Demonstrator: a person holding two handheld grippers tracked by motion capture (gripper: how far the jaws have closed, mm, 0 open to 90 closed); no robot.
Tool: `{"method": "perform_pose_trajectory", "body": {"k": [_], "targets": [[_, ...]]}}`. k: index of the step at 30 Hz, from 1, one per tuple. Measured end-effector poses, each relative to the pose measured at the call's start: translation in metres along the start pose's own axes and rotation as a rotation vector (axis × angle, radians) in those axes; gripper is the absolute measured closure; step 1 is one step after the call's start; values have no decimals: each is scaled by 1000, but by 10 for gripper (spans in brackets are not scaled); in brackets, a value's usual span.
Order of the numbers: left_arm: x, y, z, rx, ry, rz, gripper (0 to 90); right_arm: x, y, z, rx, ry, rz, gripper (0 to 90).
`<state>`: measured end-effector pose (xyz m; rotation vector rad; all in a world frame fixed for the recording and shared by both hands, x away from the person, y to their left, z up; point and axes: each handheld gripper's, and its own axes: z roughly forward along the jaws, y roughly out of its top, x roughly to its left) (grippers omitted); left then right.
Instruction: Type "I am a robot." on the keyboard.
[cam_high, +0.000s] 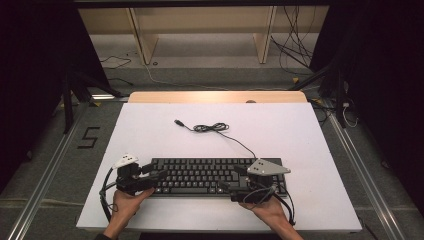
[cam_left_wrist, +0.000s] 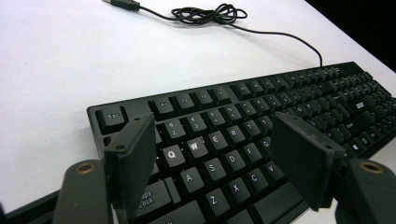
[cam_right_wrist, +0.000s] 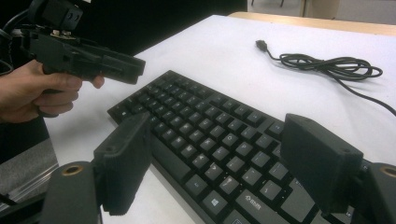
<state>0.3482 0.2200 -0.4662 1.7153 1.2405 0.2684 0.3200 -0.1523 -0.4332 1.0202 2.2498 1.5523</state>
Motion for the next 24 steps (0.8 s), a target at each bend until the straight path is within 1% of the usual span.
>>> {"method": "perform_pose_trajectory", "body": {"k": [5,7,10,13,16,17,20,24], "targets": [[-1,2,1,1,8,10,344,0,0,0,1,0,1,260],[-1,2,2,0,5,11,386,0,0,0,0,1,3,260],[-2,3,4,10,-4,30,450,-1,0,1,0,0,3,259],[-5,5,6,13,-16,54,533,-1,0,1,2,-1,5,260],[-8,7,9,17,-33,79,641,-1,0,1,2,-1,5,259],[-9,8,11,24,-37,95,674,-1,0,1,2,-1,5,260],[-14,10,17,43,-43,126,773,-2,0,0,-1,-4,5,259],[-17,12,24,67,-56,148,851,-2,0,-1,-4,-5,5,259]]}}
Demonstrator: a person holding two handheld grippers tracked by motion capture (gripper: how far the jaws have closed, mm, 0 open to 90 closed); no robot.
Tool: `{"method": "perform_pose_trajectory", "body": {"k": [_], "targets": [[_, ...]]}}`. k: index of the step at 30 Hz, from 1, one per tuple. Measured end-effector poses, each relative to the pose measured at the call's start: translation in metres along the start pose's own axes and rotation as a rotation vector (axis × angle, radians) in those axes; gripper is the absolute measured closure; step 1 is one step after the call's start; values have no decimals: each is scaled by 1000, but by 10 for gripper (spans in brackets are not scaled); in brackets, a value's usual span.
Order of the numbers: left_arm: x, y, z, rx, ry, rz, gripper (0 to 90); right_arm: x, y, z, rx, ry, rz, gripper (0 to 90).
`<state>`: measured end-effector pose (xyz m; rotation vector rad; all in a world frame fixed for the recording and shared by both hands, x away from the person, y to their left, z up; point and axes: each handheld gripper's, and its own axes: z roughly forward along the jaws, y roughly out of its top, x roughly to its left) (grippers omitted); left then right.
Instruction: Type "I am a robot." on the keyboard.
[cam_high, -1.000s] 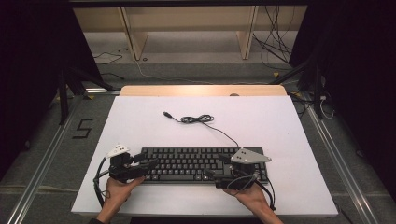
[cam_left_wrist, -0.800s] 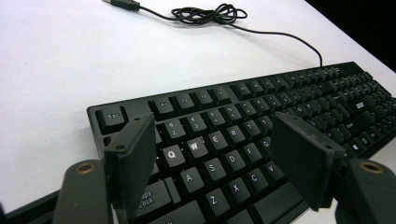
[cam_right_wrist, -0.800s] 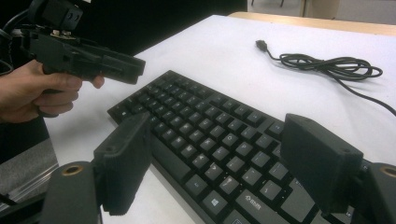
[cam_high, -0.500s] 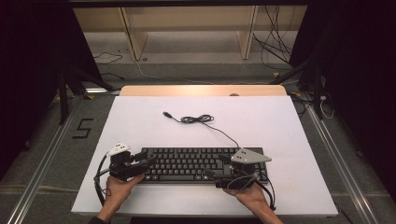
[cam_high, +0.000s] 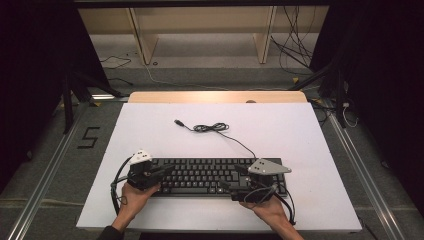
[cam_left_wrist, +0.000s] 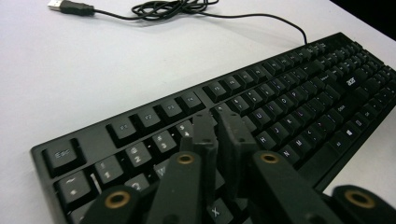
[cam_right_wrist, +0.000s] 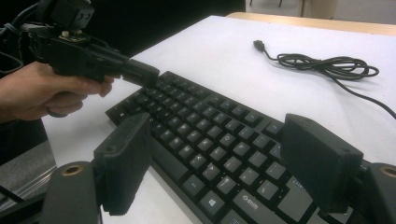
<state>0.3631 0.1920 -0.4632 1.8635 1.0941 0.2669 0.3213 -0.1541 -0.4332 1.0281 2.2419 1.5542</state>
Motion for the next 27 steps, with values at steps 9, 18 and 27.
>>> {"method": "perform_pose_trajectory", "body": {"k": [9,18,27], "targets": [[-5,6,17,52,-20,19,889,0,0,0,-2,1,0,259],[-6,5,31,121,1,42,889,0,0,-1,-2,1,1,260],[-7,2,37,162,23,57,892,0,0,0,1,4,-1,259]]}}
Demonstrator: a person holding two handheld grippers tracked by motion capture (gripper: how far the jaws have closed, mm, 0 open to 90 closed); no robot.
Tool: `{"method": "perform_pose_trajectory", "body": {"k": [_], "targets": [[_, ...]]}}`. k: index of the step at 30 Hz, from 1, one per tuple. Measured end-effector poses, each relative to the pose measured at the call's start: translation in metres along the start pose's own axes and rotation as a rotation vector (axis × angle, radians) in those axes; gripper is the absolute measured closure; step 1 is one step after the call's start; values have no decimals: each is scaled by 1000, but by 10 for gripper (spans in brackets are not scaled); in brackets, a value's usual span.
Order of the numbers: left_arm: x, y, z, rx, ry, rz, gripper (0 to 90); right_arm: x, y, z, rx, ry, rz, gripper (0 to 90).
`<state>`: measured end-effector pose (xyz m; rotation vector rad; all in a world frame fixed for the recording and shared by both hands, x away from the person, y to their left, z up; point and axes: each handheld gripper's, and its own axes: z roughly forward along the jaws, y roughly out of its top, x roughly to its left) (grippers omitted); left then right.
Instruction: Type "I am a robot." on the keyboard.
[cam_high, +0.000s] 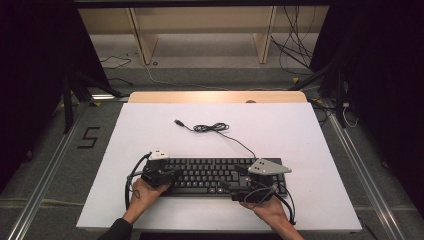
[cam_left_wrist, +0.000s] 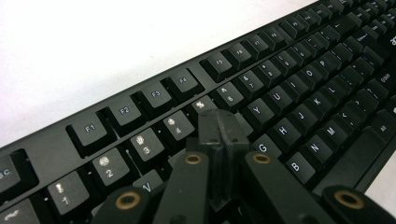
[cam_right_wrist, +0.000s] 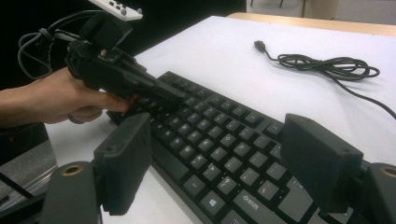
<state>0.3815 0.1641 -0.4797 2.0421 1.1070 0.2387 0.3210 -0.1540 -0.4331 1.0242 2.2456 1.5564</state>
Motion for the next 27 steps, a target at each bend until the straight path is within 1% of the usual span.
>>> {"method": "perform_pose_trajectory", "body": {"k": [8,11,13,14,16,20,22,25,27], "targets": [[-2,0,-2,-12,9,0,889,1,0,0,0,-1,-3,260],[-2,1,-6,-33,6,2,835,0,0,0,-2,-2,2,259],[-3,2,-10,-53,8,-8,822,0,0,0,-2,-2,2,259],[-2,2,-12,-59,8,-5,806,0,0,0,-2,-2,2,259],[-2,3,-15,-78,8,-13,786,0,0,0,-2,-1,1,259],[-1,2,-22,-93,-4,-22,736,0,0,0,-2,-2,2,259],[0,1,-26,-101,-5,-27,686,0,0,0,-1,-1,1,260],[3,0,-31,-114,-14,-37,665,0,0,0,-1,-1,-1,259],[3,-1,-33,-128,-20,-43,623,0,0,0,-2,-1,-2,259]]}}
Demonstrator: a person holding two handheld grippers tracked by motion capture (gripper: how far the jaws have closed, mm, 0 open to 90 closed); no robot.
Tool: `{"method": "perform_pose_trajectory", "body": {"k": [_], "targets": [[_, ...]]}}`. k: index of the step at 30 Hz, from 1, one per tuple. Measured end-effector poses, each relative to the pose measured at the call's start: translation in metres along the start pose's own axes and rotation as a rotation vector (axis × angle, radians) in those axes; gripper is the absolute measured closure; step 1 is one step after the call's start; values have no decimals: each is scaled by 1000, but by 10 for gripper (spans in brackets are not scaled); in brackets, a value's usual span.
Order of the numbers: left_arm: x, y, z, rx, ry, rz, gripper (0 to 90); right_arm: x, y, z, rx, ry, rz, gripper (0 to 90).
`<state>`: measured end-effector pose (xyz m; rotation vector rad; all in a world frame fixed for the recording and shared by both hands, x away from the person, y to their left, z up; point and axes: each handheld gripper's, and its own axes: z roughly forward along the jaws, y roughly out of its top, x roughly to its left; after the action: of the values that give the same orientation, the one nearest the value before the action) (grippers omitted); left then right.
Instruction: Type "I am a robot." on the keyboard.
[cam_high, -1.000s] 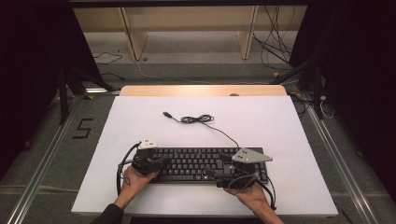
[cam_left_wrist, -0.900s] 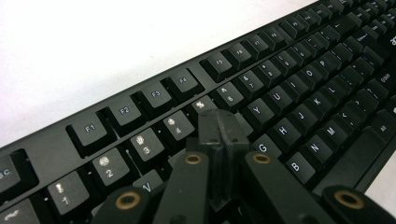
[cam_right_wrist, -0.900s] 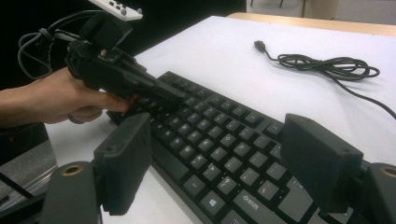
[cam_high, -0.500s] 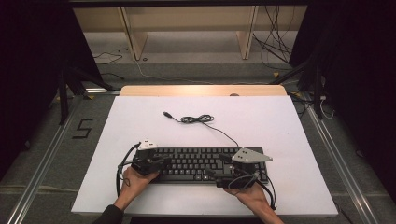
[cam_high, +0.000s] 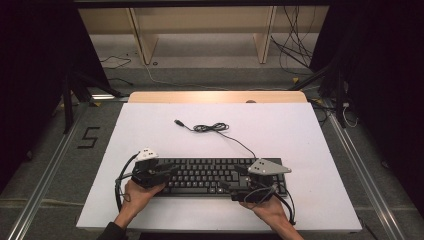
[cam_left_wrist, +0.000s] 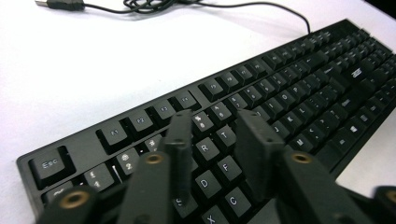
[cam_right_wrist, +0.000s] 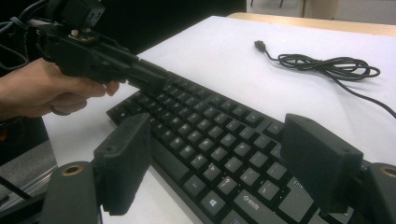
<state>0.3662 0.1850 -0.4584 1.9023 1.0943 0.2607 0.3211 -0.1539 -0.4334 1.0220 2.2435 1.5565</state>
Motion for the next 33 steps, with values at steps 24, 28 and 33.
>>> {"method": "perform_pose_trajectory", "body": {"k": [24,28,33], "targets": [[-6,-11,-19,-56,-44,-10,344,3,2,12,17,9,-12,265],[-6,-14,-21,-60,-39,-23,323,2,3,18,31,8,-19,274],[-5,-17,-23,-70,-33,-29,300,1,8,27,55,3,-27,307]]}}
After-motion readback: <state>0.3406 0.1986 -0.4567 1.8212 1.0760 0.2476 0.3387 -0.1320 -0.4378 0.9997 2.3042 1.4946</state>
